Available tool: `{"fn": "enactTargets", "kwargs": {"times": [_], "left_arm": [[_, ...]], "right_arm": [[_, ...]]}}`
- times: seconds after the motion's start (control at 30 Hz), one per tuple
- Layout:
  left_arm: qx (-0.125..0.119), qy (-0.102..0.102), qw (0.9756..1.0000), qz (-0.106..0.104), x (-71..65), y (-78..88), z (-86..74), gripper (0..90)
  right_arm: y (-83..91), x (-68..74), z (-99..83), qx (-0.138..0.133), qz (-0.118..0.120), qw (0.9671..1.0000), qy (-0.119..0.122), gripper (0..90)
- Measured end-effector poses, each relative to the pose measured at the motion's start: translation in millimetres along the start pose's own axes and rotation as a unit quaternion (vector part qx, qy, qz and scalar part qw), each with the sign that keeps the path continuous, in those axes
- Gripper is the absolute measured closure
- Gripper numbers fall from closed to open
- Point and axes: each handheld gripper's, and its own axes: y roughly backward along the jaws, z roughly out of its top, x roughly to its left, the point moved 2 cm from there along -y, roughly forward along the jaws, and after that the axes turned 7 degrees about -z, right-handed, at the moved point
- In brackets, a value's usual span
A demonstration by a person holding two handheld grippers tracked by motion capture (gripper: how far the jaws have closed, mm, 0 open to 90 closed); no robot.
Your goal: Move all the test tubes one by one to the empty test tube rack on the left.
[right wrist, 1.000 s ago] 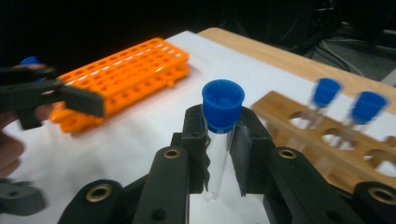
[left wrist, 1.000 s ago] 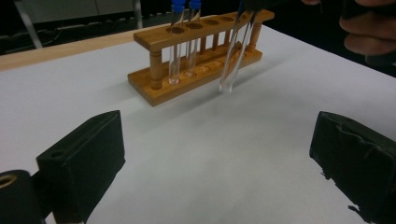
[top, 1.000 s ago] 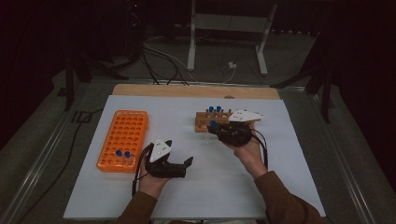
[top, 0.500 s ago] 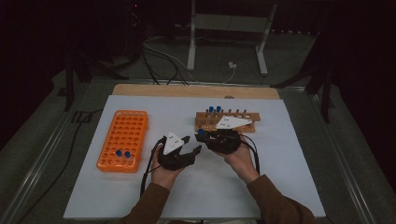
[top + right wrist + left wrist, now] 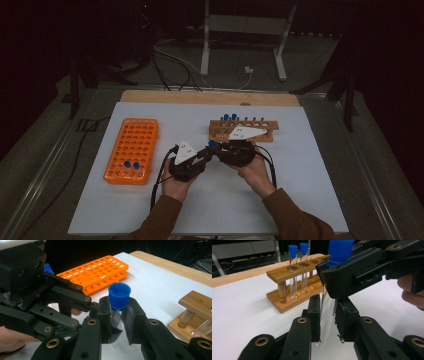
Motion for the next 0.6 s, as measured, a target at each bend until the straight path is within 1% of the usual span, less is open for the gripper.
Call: {"fn": "enactTargets", "kwargs": {"times": [0.03,0.1,0.3,0.37,0.4,0.47,0.53,0.6], "left_arm": [[0.001,-0.003,1.0000,-0.001,-0.5,-0.1,-0.1,77.2],[0.003,-0.002,1.0000,0.000,-0.4,-0.3,-0.2,77.9],[0.005,0.006,1.0000,0.005,3.8,1.0,-2.4,78.1],[0.006,0.008,0.9999,0.008,5.0,2.4,-2.9,78.1],[0.005,0.011,0.9999,0.007,5.5,3.3,-3.1,78.1],[0.004,0.014,0.9999,0.007,6.9,6.0,-3.9,78.1],[0.003,0.015,0.9999,0.007,8.1,8.9,-4.7,78.1],[0.001,0.019,0.9998,0.007,9.4,11.6,-6.4,78.1]], "right_arm": [[-0.3,-0.1,-0.1,0.001,0.001,1.0000,0.000,75.9],[-0.4,-1.0,-0.2,0.001,0.002,1.0000,-0.003,74.2],[5.7,-8.8,0.0,-0.006,0.001,0.9999,-0.016,57.4],[8.8,-12.1,-0.3,-0.010,0.000,0.9997,-0.021,49.5],[10.1,-13.6,-0.6,-0.010,-0.002,0.9997,-0.022,43.4],[13.0,-16.7,-1.8,-0.008,-0.012,0.9996,-0.025,33.4],[15.1,-19.6,-3.6,-0.006,-0.019,0.9995,-0.026,25.9],[17.4,-24.1,-6.7,-0.003,-0.032,0.9991,-0.027,20.1]]}}
